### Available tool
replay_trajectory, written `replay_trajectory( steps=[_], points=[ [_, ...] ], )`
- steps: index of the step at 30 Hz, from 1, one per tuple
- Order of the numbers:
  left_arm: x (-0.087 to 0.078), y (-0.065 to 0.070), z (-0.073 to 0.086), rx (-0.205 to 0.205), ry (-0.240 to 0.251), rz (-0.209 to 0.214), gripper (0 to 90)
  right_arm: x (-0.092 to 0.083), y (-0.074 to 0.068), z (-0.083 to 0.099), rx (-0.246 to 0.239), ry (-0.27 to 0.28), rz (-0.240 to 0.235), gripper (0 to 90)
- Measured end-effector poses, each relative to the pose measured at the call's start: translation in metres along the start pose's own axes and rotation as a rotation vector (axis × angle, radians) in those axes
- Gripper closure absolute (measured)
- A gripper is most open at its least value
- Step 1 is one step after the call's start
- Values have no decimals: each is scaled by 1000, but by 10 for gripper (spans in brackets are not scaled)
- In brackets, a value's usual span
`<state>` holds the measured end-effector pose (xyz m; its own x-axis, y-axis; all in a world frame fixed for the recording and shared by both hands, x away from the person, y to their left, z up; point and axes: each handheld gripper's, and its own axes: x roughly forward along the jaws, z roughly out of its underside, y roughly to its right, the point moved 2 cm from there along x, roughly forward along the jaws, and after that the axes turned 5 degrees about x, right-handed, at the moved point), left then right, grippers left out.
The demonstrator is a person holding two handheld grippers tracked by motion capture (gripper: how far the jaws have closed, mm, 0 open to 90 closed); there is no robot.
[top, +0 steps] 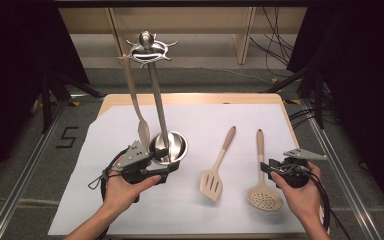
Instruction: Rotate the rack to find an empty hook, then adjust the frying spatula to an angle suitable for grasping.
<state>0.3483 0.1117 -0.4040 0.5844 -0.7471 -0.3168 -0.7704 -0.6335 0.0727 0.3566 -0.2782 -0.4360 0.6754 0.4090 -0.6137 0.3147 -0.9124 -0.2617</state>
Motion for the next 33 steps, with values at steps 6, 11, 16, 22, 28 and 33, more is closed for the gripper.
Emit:
replay_trajectory(
  steps=[6,11,16,22,28,33],
  points=[
    [12,2,6,7,-33,17,409,1,1,-2,3,-10,5,605],
    [19,2,10,36,-51,37,408,4,4,-4,-40,-2,21,604],
    [22,5,13,42,-71,38,408,3,3,-3,-37,-4,-2,603],
    [26,4,16,32,-80,58,407,0,1,-1,-2,-10,2,603],
    [33,6,21,25,-122,78,407,0,1,-2,3,-4,11,603],
    [42,14,27,17,-185,99,409,-2,1,-1,-41,7,4,602]
  ],
)
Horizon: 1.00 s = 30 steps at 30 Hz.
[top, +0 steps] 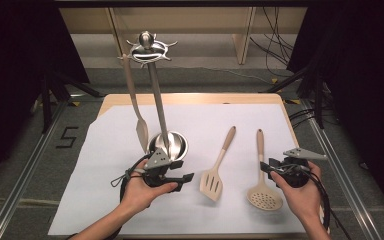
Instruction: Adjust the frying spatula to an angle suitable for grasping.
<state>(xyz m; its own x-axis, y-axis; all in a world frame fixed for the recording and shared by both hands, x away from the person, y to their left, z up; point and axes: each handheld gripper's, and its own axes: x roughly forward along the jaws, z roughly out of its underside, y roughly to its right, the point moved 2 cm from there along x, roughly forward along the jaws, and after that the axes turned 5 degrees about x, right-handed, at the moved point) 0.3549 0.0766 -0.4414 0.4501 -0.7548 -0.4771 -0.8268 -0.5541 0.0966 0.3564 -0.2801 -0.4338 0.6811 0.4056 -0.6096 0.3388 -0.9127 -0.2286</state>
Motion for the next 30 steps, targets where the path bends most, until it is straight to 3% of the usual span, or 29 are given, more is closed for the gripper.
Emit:
replay_trajectory(
  steps=[1,2,4,6,8,9,11,12,13,14,16,18,19,20,26,27,28,29,30],
  points=[
    [3,2,1,8,-2,2,410,-1,-3,1,34,-1,-10,602],
    [6,4,2,12,-20,12,410,-1,1,1,0,8,-13,602],
    [11,10,4,2,-55,33,410,-3,0,2,2,4,-15,601],
    [15,12,5,38,-70,40,413,-3,-1,3,5,2,-14,600],
    [19,14,6,10,-88,51,413,-3,0,2,4,9,-13,599],
    [21,13,6,27,-102,53,413,-3,-1,2,22,11,-5,599],
    [26,14,6,-5,-117,67,414,-3,0,1,5,-10,8,599],
    [28,13,6,12,-120,79,414,0,0,1,0,-3,1,599],
    [30,13,6,3,-123,85,414,0,-1,1,-1,-12,1,599],
    [33,12,5,-22,-132,101,414,2,-4,2,26,-9,-2,598],
    [38,11,5,-50,-137,100,415,2,-3,2,14,-8,-2,598],
    [41,9,5,-40,-152,94,415,1,-2,2,-7,-12,3,598],
    [42,9,5,-46,-157,94,415,1,-5,3,32,-19,-6,598],
    [44,9,5,-57,-160,99,415,1,-2,2,-1,-13,-8,598],
    [52,9,9,-81,-185,119,412,0,-1,3,1,-3,-16,596],
    [53,10,9,-87,-182,120,411,-1,-2,3,2,-9,0,596],
    [53,10,9,-83,-183,123,410,-1,-5,4,43,-21,1,596],
    [55,11,9,-85,-187,129,410,-1,-5,4,48,-24,1,596],
    [56,11,9,-89,-189,133,408,1,-2,3,-1,-16,-8,596]
  ],
)
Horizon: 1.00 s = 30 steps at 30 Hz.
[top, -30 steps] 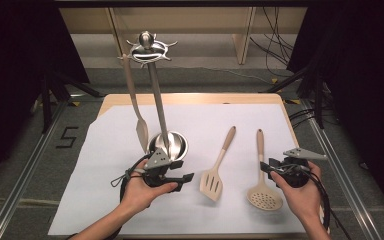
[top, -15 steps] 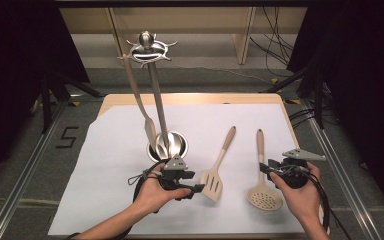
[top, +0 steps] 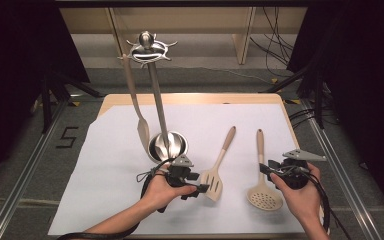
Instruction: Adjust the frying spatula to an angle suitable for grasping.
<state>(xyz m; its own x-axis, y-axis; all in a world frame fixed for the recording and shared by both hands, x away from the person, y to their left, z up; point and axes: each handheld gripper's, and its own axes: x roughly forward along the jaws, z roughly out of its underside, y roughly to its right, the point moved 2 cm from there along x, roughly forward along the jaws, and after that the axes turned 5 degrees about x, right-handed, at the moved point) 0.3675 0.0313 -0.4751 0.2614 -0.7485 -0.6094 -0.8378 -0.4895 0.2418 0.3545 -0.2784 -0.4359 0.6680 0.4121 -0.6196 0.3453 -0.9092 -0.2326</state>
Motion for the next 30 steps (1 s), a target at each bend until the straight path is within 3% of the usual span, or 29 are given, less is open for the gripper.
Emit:
replay_trajectory(
  steps=[9,14,16,18,28,30],
  points=[
    [6,0,-1,3,-18,-2,398,0,-1,1,5,-8,-5,593],
    [8,-3,1,-48,-26,1,395,0,0,1,-9,-13,9,593],
    [9,-3,1,-50,-27,-1,400,0,0,1,-8,-14,9,592],
    [10,-2,0,-59,-37,15,422,0,-1,1,9,-25,9,592],
    [2,-7,-2,-189,-43,63,592,0,0,2,4,-23,4,591],
    [-4,-8,-3,-166,-53,44,625,0,0,1,-2,-17,7,591]
  ],
)
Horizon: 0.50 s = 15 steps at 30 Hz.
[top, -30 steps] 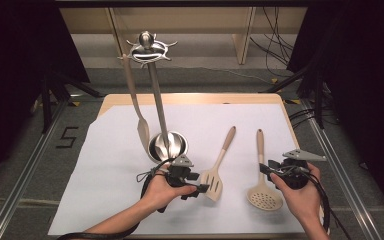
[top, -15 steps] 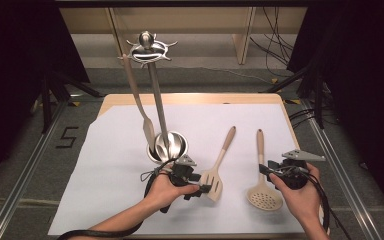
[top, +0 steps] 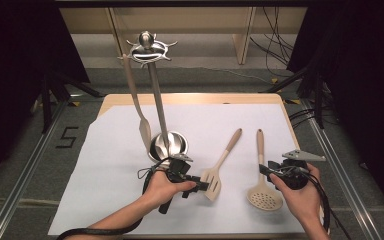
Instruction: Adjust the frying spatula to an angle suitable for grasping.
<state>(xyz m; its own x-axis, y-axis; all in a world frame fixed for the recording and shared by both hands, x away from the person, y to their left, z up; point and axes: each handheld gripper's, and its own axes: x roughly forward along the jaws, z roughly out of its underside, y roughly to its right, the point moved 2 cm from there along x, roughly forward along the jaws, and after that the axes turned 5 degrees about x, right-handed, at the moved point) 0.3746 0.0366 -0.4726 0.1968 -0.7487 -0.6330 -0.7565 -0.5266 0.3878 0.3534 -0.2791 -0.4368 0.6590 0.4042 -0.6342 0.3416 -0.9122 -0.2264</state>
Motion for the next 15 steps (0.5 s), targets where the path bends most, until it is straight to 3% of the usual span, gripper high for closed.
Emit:
replay_trajectory(
  steps=[1,2,3,5,6,8,9,10,15],
  points=[
    [-1,-1,0,5,9,6,643,0,0,0,1,-1,0,591],
    [-5,-1,-1,9,-26,-10,653,0,0,0,1,-1,-1,591],
    [-6,-2,0,1,-12,11,664,0,0,0,0,-1,0,591],
    [-11,-4,0,-3,-30,-5,691,0,0,0,0,2,-4,590],
    [-14,-4,-1,-13,-41,-10,706,0,-2,1,26,-1,-7,590],
    [-17,-6,0,-26,-33,-3,741,-1,0,0,-8,1,3,590],
    [-19,-6,0,-32,-24,6,755,0,-1,1,8,4,-8,590],
    [-23,-7,-1,-22,-56,-5,765,-1,0,0,-14,8,10,590],
    [-37,-11,1,-40,-56,-22,822,-1,0,0,-9,7,0,590]
  ],
)
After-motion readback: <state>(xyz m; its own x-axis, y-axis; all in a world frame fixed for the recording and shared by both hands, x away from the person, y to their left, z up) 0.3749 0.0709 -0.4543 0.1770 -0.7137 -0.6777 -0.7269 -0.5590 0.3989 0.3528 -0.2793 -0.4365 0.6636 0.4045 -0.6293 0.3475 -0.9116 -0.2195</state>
